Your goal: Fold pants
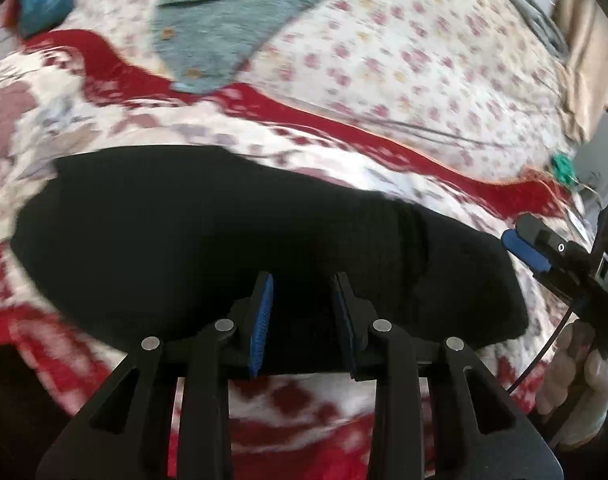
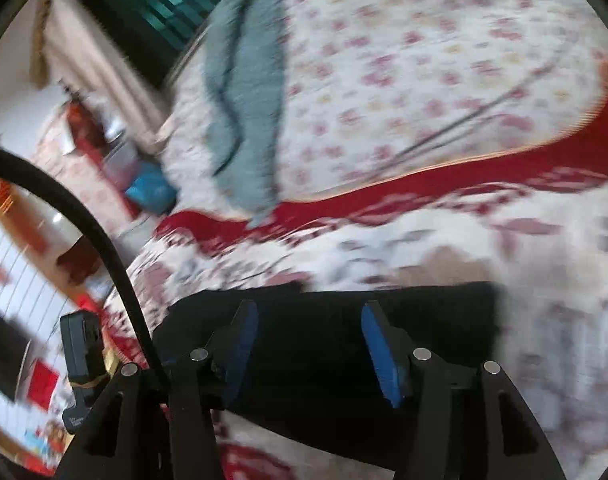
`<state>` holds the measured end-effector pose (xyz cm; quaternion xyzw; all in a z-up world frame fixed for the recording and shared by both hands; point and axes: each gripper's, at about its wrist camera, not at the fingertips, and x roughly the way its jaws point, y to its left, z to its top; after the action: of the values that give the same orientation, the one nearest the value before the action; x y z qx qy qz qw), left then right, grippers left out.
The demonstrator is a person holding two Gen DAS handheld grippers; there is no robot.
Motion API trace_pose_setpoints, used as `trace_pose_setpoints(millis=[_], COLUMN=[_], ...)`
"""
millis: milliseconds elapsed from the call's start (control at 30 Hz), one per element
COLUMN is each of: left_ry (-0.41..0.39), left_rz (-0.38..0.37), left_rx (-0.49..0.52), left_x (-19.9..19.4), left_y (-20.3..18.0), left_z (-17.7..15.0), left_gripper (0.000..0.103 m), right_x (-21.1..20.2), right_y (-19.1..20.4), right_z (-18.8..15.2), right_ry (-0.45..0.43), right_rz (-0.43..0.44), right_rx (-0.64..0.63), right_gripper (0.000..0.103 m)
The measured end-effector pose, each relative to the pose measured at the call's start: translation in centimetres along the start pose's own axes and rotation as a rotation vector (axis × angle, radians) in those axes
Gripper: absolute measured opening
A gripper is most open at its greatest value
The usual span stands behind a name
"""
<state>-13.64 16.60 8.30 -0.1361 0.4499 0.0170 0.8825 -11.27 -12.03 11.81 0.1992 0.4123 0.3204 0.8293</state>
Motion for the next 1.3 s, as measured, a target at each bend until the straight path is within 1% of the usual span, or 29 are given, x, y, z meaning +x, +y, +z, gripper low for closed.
trace_pose_setpoints(millis=[33, 67, 100, 333, 467, 500, 533, 600, 800, 900, 1067, 1233, 1300], left_ry=[-0.007, -0.015, -0.028, -0.049, -0.057, -0.058, -0.059, -0.062, -0.040, -0.053, -0.051, -0.057, -0.052], left_rz=[0.025, 0.046, 0.068, 0.163, 0.192, 0.191, 0.189, 0.187, 0.142, 0.125, 0.087, 0.036, 0.008], left_rx=[-0.009, -0.020, -0.041, -0.132, -0.157, -0.164, -0.171, -0.197, -0.320, -0.383, -0.424, -0.444, -0.449], left_x=[-0.3, -0.7, -1.1, -2.6, -3.1, -3.2, -3.4, -3.7, -4.2, -4.8, -4.7, -4.3, -3.9], left_y=[0.7, 1.4, 2.3, 6.5, 8.1, 8.4, 8.7, 9.6, 12.6, 13.9, 14.6, 14.6, 14.5], left_z=[0.0, 0.0, 0.0, -0.3, -0.7, -0.8, -0.9, -1.2, -2.7, -3.4, -3.5, -3.0, -2.7], left_gripper=[0.039, 0.048, 0.050, 0.050, 0.050, 0.050, 0.050, 0.050, 0.050, 0.050, 0.050, 0.051, 0.053], right_x=[1.1, 2.3, 3.5, 9.3, 11.0, 11.4, 11.7, 12.5, 13.6, 14.4, 16.2, 18.1, 18.4], right_y=[0.8, 1.6, 2.5, 7.7, 9.7, 10.1, 10.5, 11.5, 12.8, 13.8, 16.3, 17.8, 18.1], right_z=[0.1, 0.1, 0.2, 0.0, -0.1, -0.1, -0.2, -0.2, -0.2, 0.1, 0.5, 0.7, 0.8], right_ry=[0.019, 0.038, 0.056, 0.147, 0.176, 0.181, 0.187, 0.203, 0.220, 0.231, 0.260, 0.288, 0.289], right_rz=[0.012, 0.028, 0.050, 0.120, 0.142, 0.146, 0.151, 0.161, 0.172, 0.182, 0.193, 0.202, 0.201], right_rx=[-0.018, -0.035, -0.054, -0.167, -0.218, -0.225, -0.233, -0.252, -0.278, -0.303, -0.397, -0.427, -0.429], right_gripper=[0.052, 0.052, 0.052, 0.053, 0.054, 0.056, 0.062, 0.066, 0.066, 0.066, 0.066, 0.066, 0.066])
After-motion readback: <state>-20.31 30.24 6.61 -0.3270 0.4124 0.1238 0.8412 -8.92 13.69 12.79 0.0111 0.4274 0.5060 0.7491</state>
